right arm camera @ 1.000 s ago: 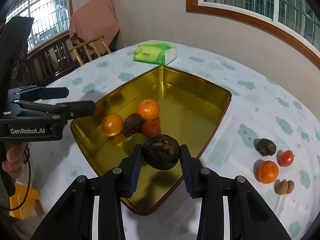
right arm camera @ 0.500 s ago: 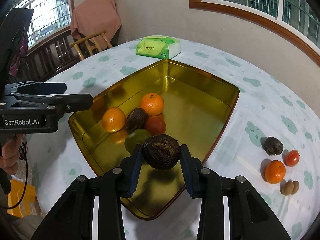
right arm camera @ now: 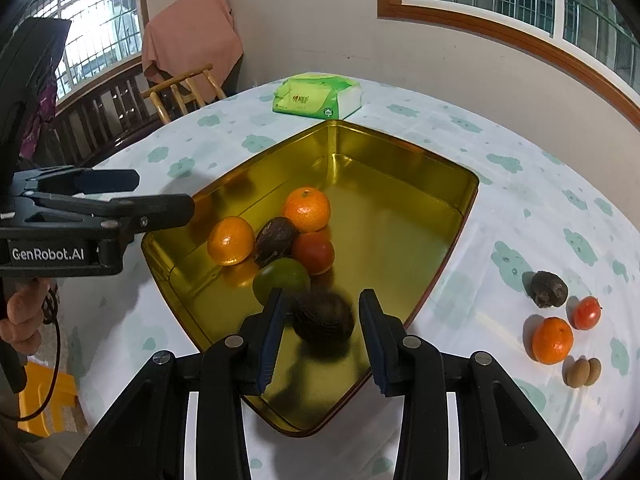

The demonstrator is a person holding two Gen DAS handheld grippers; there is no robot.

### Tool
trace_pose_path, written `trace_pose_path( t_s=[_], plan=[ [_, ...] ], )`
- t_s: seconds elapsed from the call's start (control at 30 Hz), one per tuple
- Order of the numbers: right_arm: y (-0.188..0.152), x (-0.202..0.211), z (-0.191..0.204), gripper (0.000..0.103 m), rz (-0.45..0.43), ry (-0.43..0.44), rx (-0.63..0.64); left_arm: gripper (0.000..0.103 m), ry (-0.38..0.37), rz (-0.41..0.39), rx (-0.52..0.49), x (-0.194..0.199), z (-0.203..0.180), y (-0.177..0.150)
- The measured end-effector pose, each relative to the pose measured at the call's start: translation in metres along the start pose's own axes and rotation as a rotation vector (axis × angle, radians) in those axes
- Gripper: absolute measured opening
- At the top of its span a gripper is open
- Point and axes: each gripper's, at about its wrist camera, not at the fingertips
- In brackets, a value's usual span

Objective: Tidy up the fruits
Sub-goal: 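Move the open right gripper to the two small brown round fruits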

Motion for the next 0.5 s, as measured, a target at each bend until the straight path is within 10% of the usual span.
trace_pose_path(
  t_s=[0.5],
  plan=[
    [-0.017,0.048,-0.043,0.039,-0.086,-0.062,-0.100,0.083,-0.017,-0.015,-0.042,0.007,-0.023,0.005]
  ],
)
Point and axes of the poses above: each gripper's, at about its wrist camera, not at the fingertips, and x roughly against the way its jaws point, z to its left, y to its top, and after that the axes turned 1 degree about -y, right-handed
